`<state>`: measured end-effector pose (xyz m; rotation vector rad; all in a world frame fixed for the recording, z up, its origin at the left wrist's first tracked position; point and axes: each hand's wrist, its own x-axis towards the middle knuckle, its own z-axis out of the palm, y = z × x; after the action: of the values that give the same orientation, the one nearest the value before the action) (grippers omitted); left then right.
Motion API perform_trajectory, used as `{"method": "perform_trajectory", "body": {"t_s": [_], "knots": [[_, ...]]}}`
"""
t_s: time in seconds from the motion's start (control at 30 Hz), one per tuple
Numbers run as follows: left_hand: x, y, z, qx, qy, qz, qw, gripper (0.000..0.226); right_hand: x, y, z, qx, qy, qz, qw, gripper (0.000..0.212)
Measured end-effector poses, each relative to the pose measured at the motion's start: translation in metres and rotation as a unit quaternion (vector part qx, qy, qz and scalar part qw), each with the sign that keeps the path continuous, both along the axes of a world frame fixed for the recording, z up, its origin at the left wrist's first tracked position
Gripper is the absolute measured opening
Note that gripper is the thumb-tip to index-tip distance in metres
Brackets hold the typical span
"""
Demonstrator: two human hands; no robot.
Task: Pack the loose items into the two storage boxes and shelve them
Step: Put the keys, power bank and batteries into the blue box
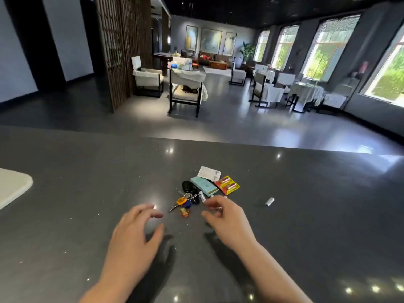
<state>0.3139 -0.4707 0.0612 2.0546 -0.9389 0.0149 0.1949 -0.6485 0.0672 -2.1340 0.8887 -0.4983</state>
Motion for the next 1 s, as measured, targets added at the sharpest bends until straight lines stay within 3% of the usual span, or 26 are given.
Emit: {"method": "perform_trajectory", "body": {"t_s": [0.33,0.47,0.63,0.77,0.87,1.0], "knots": [[-0.023,-0.156,-0.033,0.008,0.029,-0.004,1.000,0.020,-0.036,-0.127,-0.041,-0.023,0.125,0.029,0.992,0.029],[-0.016,-0.178,-0.061,0.101,0.038,-0.040,0.993,0.028,-0.035,-0.152,-0.058,-0.001,0.140,0.055,0.989,0.034],[0.016,-0.212,-0.073,0.229,-0.015,-0.145,0.963,0.060,-0.030,-0.186,-0.070,-0.005,0.151,0.023,0.988,0.037],[0.042,-0.235,-0.078,0.301,-0.070,-0.195,0.931,0.077,-0.009,-0.190,-0.078,-0.026,0.194,0.059,0.979,0.061],[0.053,-0.241,-0.087,0.299,-0.065,-0.219,0.926,0.083,0.014,-0.183,-0.084,-0.034,0.233,0.098,0.967,0.087],[0.055,-0.244,-0.090,0.258,-0.026,-0.260,0.930,0.080,0.032,-0.176,-0.088,-0.039,0.216,0.101,0.970,0.089]]}}
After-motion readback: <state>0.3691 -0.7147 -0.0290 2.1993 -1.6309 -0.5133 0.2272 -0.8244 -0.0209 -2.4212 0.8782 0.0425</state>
